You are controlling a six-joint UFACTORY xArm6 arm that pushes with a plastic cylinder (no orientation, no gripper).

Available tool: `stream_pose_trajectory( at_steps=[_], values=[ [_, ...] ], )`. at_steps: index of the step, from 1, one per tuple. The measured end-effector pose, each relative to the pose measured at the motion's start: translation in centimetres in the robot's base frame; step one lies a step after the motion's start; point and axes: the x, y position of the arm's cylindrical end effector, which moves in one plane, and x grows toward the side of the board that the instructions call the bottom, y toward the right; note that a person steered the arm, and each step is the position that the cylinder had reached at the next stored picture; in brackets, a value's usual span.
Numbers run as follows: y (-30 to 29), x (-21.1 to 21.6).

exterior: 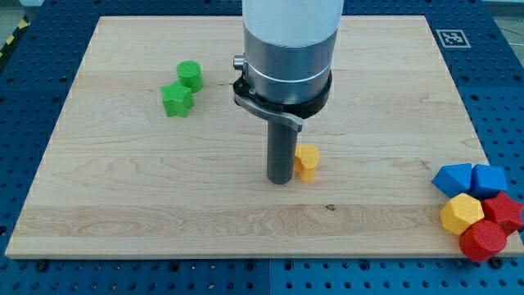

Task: Move yellow heart right towards blue triangle

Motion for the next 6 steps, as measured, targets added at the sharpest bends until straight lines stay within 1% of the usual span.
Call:
stream_pose_trajectory(
  at_steps=[3, 4, 6],
  values=[
    [0.1, -0.9],
    [1.4, -1.7],
    [4.7, -1.7]
  ],
)
